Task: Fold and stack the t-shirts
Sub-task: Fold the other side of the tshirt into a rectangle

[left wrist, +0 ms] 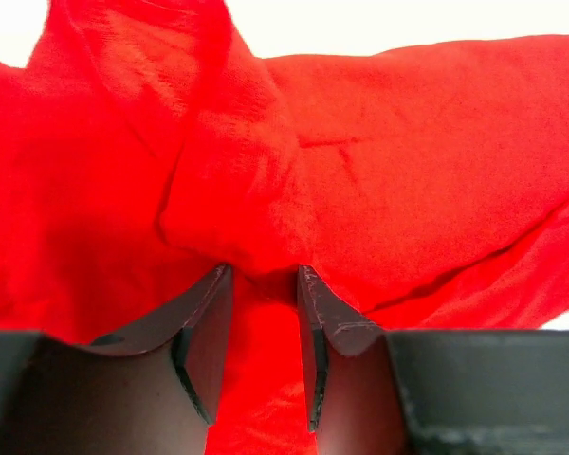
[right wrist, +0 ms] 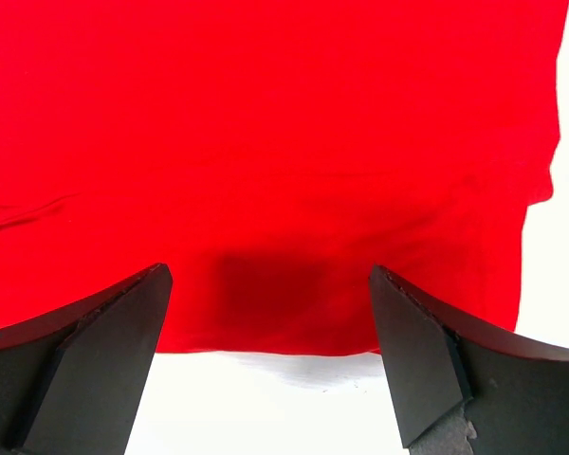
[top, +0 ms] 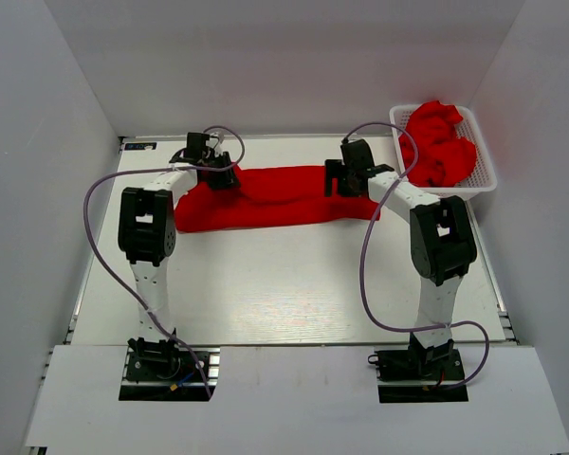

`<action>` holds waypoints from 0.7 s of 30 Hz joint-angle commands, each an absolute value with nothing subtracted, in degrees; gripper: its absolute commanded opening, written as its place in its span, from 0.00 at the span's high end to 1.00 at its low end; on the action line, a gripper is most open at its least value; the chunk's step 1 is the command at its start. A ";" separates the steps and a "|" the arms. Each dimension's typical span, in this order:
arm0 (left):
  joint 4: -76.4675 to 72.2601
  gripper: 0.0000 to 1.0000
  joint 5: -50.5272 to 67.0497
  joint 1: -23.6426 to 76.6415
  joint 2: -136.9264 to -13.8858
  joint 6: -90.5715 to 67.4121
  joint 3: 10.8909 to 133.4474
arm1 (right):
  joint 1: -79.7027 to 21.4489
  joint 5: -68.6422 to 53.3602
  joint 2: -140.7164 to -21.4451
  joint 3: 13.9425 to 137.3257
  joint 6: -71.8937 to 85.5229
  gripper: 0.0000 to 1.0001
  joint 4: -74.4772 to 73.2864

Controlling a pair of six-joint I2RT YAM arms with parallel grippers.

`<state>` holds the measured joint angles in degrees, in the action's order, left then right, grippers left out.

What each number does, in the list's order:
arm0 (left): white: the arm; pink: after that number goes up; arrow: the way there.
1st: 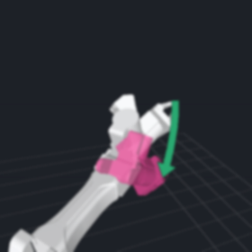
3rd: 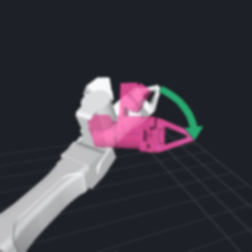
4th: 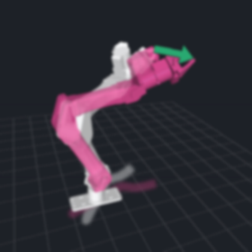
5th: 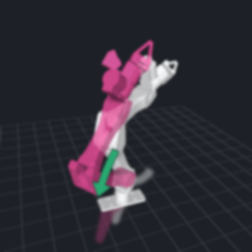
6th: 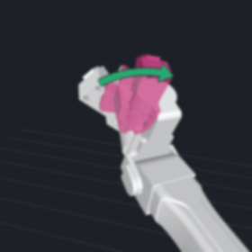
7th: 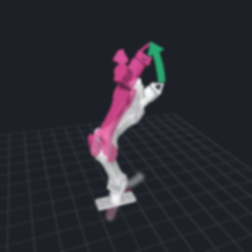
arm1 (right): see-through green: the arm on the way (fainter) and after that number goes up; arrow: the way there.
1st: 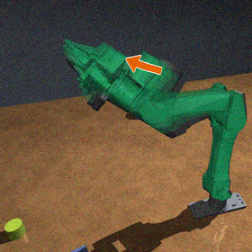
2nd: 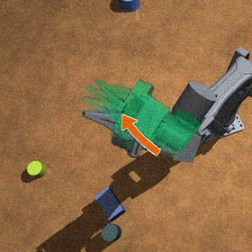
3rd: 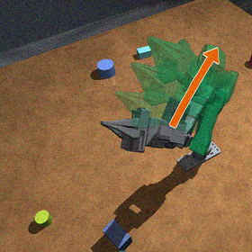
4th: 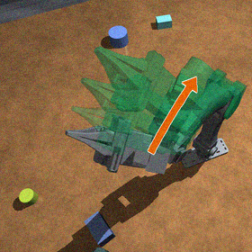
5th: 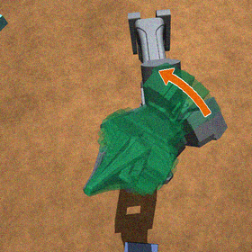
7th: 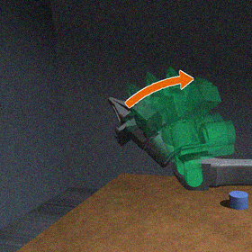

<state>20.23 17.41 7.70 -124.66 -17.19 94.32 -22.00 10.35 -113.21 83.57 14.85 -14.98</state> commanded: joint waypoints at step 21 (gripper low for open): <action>12.22 0.33 33.31 10.11 -125.32 -16.79 97.29 | -20.83 8.44 -112.06 86.92 15.38 0.10 -14.85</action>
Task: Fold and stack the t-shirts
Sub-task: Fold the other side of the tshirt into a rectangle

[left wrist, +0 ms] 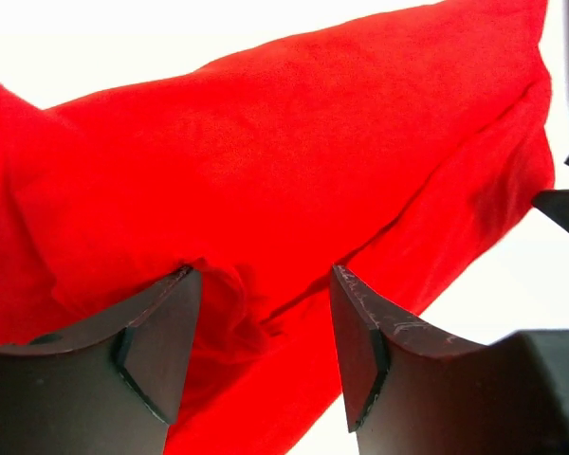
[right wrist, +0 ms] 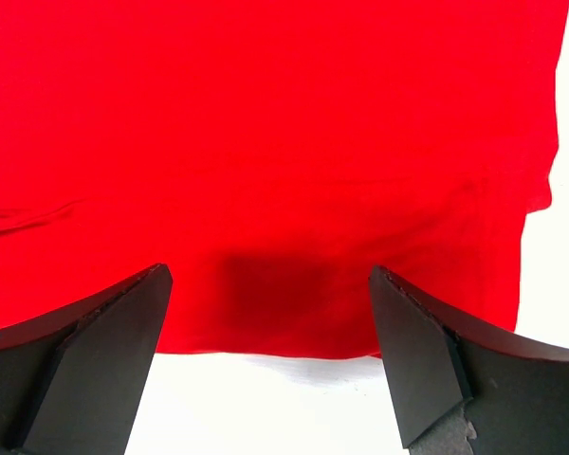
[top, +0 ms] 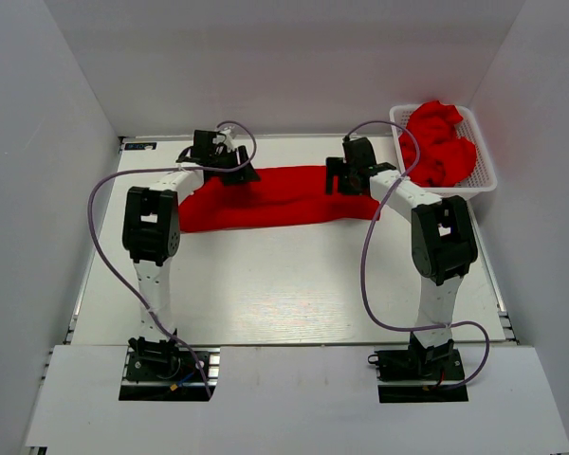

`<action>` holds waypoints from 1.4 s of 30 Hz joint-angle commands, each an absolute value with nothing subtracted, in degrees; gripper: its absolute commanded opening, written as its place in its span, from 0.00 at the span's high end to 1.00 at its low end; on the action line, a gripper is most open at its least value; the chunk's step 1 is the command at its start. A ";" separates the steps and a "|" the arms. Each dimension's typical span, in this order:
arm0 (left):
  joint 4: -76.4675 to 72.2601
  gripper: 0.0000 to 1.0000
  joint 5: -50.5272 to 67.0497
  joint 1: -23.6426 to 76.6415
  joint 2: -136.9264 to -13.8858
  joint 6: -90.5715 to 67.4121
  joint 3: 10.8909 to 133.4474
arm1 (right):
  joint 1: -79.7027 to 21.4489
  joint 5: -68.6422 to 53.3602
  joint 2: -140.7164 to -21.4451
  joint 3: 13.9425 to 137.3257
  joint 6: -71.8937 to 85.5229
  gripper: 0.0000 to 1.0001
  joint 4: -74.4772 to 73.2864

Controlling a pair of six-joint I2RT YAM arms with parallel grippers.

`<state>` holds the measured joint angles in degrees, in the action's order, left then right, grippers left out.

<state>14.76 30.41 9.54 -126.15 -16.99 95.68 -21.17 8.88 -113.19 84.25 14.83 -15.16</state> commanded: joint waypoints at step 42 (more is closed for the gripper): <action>16.26 0.07 14.77 8.70 -110.47 -21.27 77.60 | -18.55 6.43 -133.50 113.56 15.73 0.10 -24.61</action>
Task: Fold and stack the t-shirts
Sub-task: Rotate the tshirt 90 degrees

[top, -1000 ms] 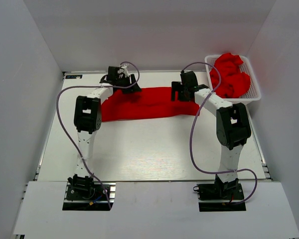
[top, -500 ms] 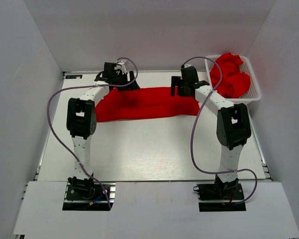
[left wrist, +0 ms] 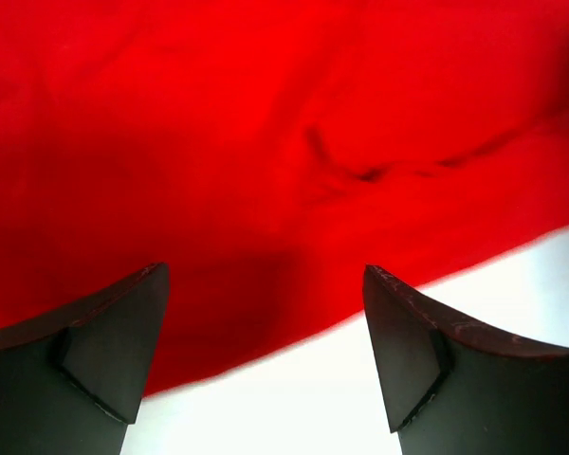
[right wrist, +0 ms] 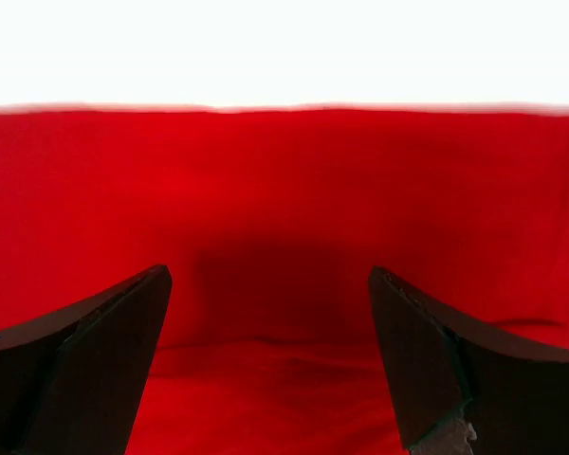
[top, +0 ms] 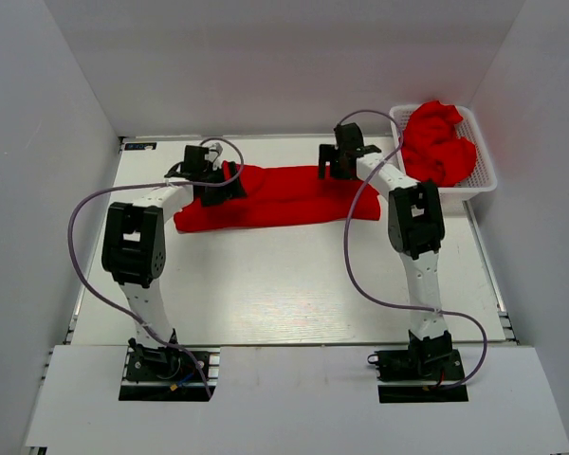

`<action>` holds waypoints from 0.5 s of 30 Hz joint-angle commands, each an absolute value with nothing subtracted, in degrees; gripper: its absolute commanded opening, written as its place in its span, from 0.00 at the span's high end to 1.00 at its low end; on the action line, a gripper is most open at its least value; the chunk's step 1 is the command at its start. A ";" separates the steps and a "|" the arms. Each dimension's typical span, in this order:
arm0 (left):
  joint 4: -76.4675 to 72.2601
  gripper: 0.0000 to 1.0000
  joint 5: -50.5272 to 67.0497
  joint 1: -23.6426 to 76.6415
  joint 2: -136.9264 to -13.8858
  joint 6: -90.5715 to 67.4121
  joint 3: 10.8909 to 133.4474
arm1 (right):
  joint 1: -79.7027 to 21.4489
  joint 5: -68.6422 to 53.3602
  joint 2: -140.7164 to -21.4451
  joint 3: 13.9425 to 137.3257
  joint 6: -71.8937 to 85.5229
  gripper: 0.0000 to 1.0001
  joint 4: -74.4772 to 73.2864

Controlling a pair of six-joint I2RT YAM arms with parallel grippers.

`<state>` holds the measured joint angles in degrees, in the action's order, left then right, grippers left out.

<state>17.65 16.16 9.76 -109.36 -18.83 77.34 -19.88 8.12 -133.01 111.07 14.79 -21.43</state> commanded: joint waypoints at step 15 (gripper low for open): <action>19.59 0.06 27.76 10.01 -149.91 -24.51 124.14 | -23.45 -15.70 -105.23 60.53 18.12 0.10 -17.49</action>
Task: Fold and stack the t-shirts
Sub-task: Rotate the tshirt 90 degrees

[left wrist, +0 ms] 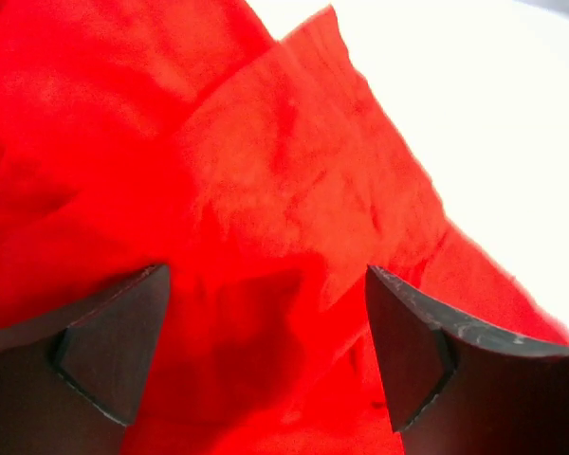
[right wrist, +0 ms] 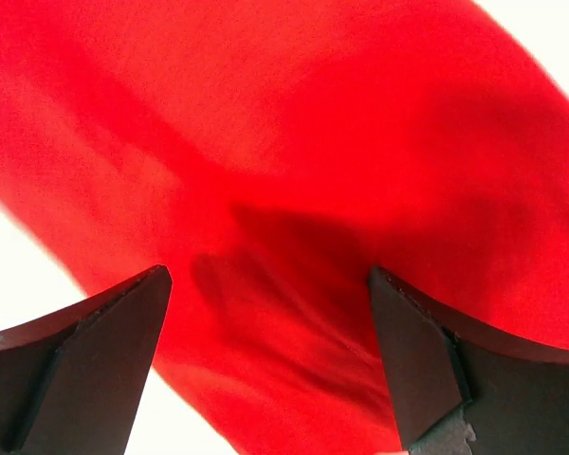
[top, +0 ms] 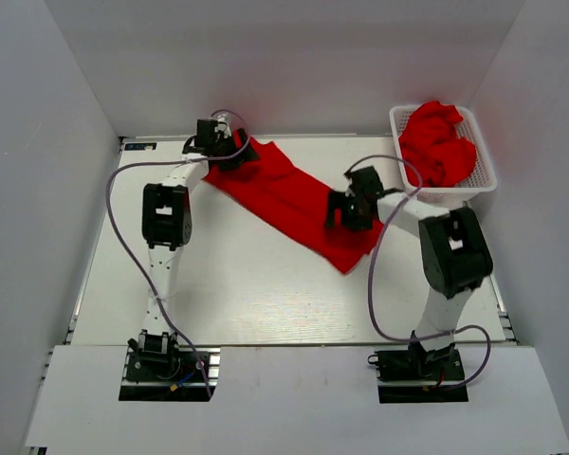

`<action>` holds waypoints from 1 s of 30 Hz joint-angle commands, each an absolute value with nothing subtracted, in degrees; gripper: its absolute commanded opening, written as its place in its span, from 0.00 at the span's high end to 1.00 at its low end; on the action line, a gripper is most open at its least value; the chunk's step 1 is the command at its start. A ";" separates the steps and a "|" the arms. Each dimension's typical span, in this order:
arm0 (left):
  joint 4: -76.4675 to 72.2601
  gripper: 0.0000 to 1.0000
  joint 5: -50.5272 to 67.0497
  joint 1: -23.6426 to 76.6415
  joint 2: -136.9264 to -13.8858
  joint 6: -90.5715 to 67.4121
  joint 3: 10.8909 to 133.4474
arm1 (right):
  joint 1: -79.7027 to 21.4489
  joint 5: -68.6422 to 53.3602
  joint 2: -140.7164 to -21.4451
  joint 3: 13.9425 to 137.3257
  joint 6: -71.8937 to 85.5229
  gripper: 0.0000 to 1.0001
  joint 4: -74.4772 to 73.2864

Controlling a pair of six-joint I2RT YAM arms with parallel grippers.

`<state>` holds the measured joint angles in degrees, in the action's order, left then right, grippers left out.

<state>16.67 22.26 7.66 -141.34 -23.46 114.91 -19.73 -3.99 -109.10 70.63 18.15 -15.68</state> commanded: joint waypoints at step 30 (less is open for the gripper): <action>6.73 0.01 25.33 17.49 -142.60 -32.01 136.33 | -47.11 -15.21 -90.19 71.03 17.05 0.10 -17.23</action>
<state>1.96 27.33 17.74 -157.64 -35.42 136.92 -47.94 -20.80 -96.12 70.94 14.83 -16.45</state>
